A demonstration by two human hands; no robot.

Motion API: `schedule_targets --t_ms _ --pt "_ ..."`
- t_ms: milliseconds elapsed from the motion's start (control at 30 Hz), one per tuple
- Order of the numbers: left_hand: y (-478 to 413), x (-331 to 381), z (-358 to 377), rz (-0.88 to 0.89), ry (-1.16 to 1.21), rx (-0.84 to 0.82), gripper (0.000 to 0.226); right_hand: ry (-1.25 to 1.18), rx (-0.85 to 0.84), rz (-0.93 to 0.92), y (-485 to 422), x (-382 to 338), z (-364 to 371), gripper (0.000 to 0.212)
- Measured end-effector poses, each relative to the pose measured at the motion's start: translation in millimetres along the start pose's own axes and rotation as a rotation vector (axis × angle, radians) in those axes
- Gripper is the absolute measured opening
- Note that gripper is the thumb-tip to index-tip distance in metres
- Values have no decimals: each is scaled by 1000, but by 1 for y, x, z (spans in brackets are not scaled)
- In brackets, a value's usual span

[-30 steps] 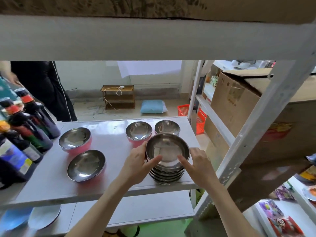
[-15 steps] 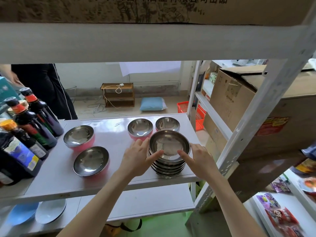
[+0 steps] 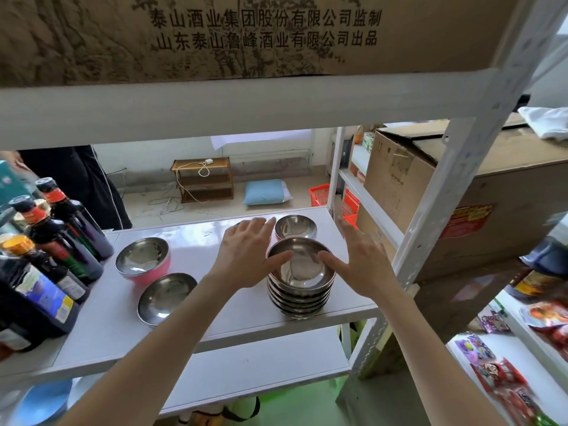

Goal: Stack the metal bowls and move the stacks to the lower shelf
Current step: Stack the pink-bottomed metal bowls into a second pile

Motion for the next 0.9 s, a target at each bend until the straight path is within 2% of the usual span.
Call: schedule_targets --t_ms 267,500,767,900 --pt "-56 -7 10 17 -48 17 86 -23 18 -38 -53 18 14 81" --pt "-90 -19 44 -39 -25 -48 90 -73 -65 -25 -92 36 46 78" --pt "-120 -47 93 -96 25 -185 84 -140 -127 96 -128 61 97 80" --pt "-124 -62 119 -159 68 -239 95 -205 -152 166 -134 74 120 82"
Point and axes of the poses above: each hand's wrist, its own y-axis away from the middle knuckle, its own z-axis out of the palm, x = y × z, the point moved 4 cm from there along -y, towards the middle knuckle, and after that the axes turned 10 degrees about x, right-handed, at the moved point
